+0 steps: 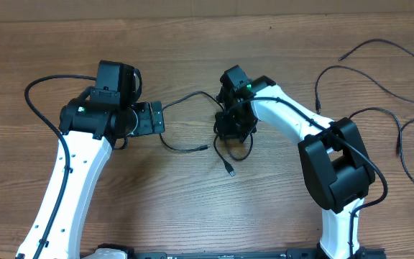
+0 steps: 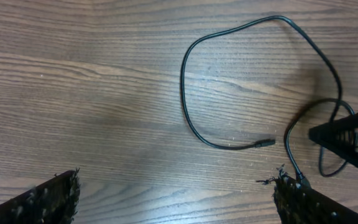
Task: Untangle cables
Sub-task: 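Lift the black cable with the right gripper and carry it to the top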
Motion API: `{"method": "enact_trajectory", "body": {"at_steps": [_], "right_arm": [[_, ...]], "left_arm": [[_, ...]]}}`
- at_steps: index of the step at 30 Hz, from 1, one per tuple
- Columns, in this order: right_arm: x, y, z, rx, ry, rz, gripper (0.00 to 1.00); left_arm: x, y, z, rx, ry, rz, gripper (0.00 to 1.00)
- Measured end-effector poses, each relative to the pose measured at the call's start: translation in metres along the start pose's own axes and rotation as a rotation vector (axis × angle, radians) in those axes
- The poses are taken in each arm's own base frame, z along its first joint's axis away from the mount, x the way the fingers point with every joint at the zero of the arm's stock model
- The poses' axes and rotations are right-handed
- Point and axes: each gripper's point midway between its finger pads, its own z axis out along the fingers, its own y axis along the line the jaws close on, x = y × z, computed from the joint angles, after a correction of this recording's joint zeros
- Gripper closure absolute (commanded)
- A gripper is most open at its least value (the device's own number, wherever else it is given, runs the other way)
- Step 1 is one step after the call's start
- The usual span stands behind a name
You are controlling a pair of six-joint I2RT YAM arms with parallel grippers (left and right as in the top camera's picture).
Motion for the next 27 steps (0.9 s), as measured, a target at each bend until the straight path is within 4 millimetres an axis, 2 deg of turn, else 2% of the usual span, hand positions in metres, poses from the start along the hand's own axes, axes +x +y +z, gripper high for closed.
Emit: {"method": "enact_trajectory", "body": {"at_steps": [2,8,12,14,18,20,24,27], "right_arm": [[-0.003,0.004,-0.013,0.013,0.004,0.002,0.96],[-0.045,0.038,-0.084,-0.003,-0.133,-0.044,0.96],[-0.08,0.071,-0.147,-0.059,-0.313,-0.106,0.96],[-0.097,0.092,-0.185,-0.103,-0.43,-0.149,0.96],[-0.12,0.131,-0.253,-0.214,-0.641,-0.231,0.96],[-0.125,0.142,-0.274,-0.256,-0.71,-0.242,0.96],[-0.143,0.157,-0.3,-0.316,-0.834,-0.242,0.96],[-0.158,0.154,-0.315,-0.285,-0.931,-0.222,0.96]], "left_arm": [[0.0,0.0,0.0,0.0,0.0,0.0,0.0],[0.0,0.0,0.0,0.0,-0.001,0.0,0.0],[0.0,0.0,0.0,0.0,-0.001,0.0,0.0],[0.0,0.0,0.0,0.0,0.0,0.0,0.0],[0.0,0.0,0.0,0.0,0.0,0.0,0.01],[0.0,0.0,0.0,0.0,0.0,0.0,0.0],[0.0,0.0,0.0,0.0,0.0,0.0,0.0],[0.0,0.0,0.0,0.0,0.0,0.0,0.0]]}}
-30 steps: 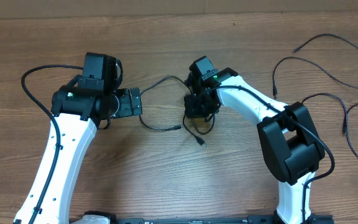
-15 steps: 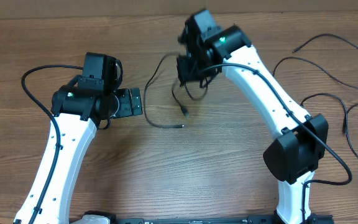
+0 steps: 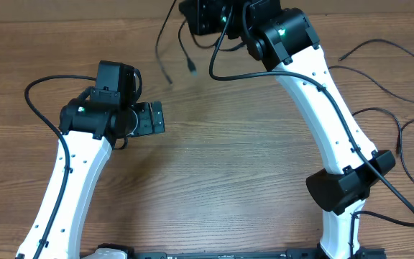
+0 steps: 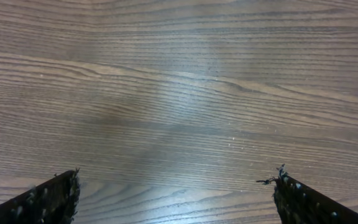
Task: Untangle cables
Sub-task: 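Lift the black cable with the right gripper and carry it to the top, then lower the cable at the top center and open the right gripper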
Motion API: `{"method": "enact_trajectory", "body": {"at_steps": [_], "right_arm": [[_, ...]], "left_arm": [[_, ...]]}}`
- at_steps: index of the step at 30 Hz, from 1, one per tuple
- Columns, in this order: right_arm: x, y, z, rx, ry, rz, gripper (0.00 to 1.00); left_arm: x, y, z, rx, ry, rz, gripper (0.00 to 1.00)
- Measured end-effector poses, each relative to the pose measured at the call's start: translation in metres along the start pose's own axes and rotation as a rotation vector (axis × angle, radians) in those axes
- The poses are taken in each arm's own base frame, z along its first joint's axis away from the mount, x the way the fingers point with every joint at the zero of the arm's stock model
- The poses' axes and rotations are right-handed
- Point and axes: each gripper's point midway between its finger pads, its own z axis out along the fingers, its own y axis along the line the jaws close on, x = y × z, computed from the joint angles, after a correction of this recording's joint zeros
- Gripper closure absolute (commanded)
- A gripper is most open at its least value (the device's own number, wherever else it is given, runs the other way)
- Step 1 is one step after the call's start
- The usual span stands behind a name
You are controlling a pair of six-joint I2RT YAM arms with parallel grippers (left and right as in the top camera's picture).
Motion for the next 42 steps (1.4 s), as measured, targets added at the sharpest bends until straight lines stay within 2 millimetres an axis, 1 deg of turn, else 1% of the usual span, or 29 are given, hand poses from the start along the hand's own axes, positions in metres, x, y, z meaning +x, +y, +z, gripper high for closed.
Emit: {"method": "enact_trajectory", "body": {"at_steps": [5,8,9,10,11,13,14,16,17,18,19,20,21,23,24,25,26,29,30,31,32,33,34,38,40,42], "right_arm": [[-0.022,-0.02,-0.003,0.106,-0.099,0.003,0.96],[-0.034,-0.04,-0.006,0.155,-0.143,0.029,0.96],[-0.039,-0.052,-0.006,0.173,-0.16,0.048,0.96],[-0.04,-0.058,-0.005,0.182,-0.166,0.057,0.96],[-0.044,-0.074,-0.001,0.204,-0.181,0.081,0.96],[-0.043,-0.091,0.004,0.229,-0.183,0.108,0.96],[-0.042,-0.104,0.01,0.244,-0.184,0.128,0.96],[-0.038,-0.12,0.019,0.264,-0.178,0.146,0.96],[-0.032,-0.137,0.029,0.284,-0.165,0.164,0.96],[-0.028,-0.148,0.034,0.297,-0.158,0.174,0.96],[-0.021,-0.165,0.043,0.315,-0.148,0.19,0.96],[-0.017,-0.174,0.048,0.326,-0.137,0.198,0.96],[-0.005,-0.195,0.058,0.353,-0.113,0.218,0.96],[0.012,-0.225,0.068,0.391,-0.08,0.25,0.96],[0.023,-0.245,0.074,0.416,-0.059,0.27,0.96],[0.032,-0.26,0.077,0.437,-0.041,0.285,0.96],[0.038,-0.269,0.079,0.449,-0.028,0.294,0.96],[0.066,-0.306,0.081,0.507,0.039,0.343,0.96],[0.075,-0.316,0.081,0.524,0.059,0.359,0.75],[0.08,-0.323,0.079,0.537,0.074,0.37,0.38],[0.089,-0.333,0.077,0.556,0.097,0.386,0.18],[0.093,-0.338,0.075,0.565,0.109,0.397,0.04],[0.096,-0.342,0.072,0.574,0.119,0.405,0.0],[0.105,-0.354,0.061,0.604,0.155,0.428,0.0],[0.119,-0.357,0.053,0.625,0.213,0.45,0.0],[0.129,-0.357,0.048,0.635,0.257,0.454,0.0]], "left_arm": [[0.0,0.0,0.0,0.0,0.0,0.0,0.0],[0.0,0.0,0.0,0.0,0.0,0.0,0.0],[0.0,0.0,0.0,0.0,0.0,0.0,0.0],[0.0,0.0,0.0,0.0,0.0,0.0,0.0],[0.0,0.0,0.0,0.0,0.0,0.0,0.01],[0.0,0.0,0.0,0.0,0.0,0.0,0.0],[0.0,0.0,0.0,0.0,0.0,0.0,0.0],[0.0,0.0,0.0,0.0,0.001,0.0,0.0],[0.0,0.0,0.0,0.0,0.0,0.0,0.0],[0.0,0.0,0.0,0.0,0.0,0.0,0.0],[0.0,0.0,0.0,0.0,0.0,0.0,0.0],[0.0,0.0,0.0,0.0,0.0,0.0,0.0],[0.0,0.0,0.0,0.0,0.0,0.0,0.0],[0.0,0.0,0.0,0.0,0.0,0.0,0.0],[0.0,0.0,0.0,0.0,0.0,0.0,0.01],[0.0,0.0,0.0,0.0,0.0,0.0,0.0],[0.0,0.0,0.0,0.0,0.0,0.0,0.0],[0.0,0.0,0.0,0.0,0.0,0.0,0.0],[0.0,0.0,0.0,0.0,0.0,0.0,0.0],[0.0,0.0,0.0,0.0,0.0,0.0,0.0],[0.0,0.0,0.0,0.0,0.0,0.0,0.0],[0.0,0.0,0.0,0.0,0.0,0.0,0.0],[0.0,0.0,0.0,0.0,0.0,0.0,0.0],[0.0,0.0,0.0,0.0,0.0,0.0,0.0],[0.0,0.0,0.0,0.0,0.0,0.0,0.0],[0.0,0.0,0.0,0.0,0.0,0.0,0.0]]}}
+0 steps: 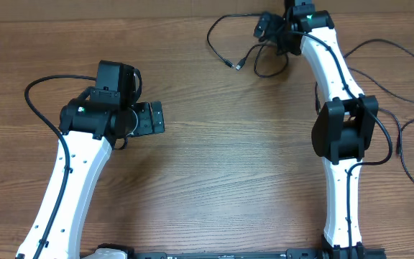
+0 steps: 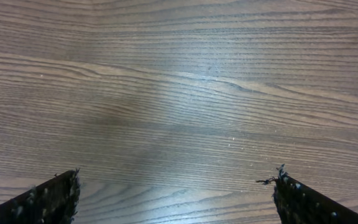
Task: Untangle cables
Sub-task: 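Lower the cable at the top center and open the right gripper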
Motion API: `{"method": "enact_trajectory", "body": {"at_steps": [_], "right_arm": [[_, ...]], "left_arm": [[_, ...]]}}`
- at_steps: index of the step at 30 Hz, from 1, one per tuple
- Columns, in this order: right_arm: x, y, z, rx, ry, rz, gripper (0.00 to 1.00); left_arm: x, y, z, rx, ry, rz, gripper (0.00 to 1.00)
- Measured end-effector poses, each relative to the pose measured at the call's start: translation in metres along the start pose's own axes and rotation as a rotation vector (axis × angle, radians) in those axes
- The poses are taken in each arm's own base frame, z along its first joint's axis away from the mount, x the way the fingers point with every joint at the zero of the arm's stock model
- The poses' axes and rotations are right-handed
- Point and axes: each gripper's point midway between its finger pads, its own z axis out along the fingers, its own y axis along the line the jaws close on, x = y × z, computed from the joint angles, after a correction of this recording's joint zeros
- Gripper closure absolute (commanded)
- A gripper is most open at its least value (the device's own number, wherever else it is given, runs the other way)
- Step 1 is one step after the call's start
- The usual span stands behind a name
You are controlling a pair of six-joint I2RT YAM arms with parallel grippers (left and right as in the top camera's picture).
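The tangled thin black cables point(image 1: 210, 42) lie at the far edge of the table, with a loop to the left and two plug ends point(image 1: 238, 65) pointing toward the middle. They run together into my right gripper point(image 1: 268, 30), which is stretched to the back and looks shut on them. My left gripper point(image 1: 158, 117) hovers at the left middle, far from the cables. In the left wrist view the left gripper point(image 2: 177, 174) is open, its fingers point(image 2: 48, 199) wide apart over bare wood, with no cable in sight.
More loose black cables point(image 1: 379, 44) lie at the back right, and another cable point(image 1: 402, 155) curves along the right edge. The right arm's own black lead point(image 1: 379, 119) loops beside its base.
My right gripper has moved from the back centre to the back right with the cables. The cables, then dangling clear of the table, now trail at the far edge. The left arm is unmoved.
My right gripper was down on the cable tangle at the table's middle, right of my open left gripper. Then it held the tangle up at the back centre, leaving the left wrist view bare. Now it is at the back right with the cables spread beside it.
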Motion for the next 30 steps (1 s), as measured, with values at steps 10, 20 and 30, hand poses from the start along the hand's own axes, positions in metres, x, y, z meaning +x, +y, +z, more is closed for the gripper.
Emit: {"method": "enact_trajectory", "body": {"at_steps": [10,20,30], "right_arm": [[0.021,-0.002,-0.076,0.044,0.1,-0.056,0.0],[0.065,0.006,-0.237,0.04,0.158,-0.202,0.0],[0.088,-0.006,-0.244,0.079,0.253,-0.206,0.0]], "left_arm": [[0.0,0.0,0.0,0.0,0.0,0.0,0.0],[0.0,0.0,0.0,0.0,0.0,0.0,0.0],[0.0,0.0,0.0,0.0,0.0,0.0,0.0]]}}
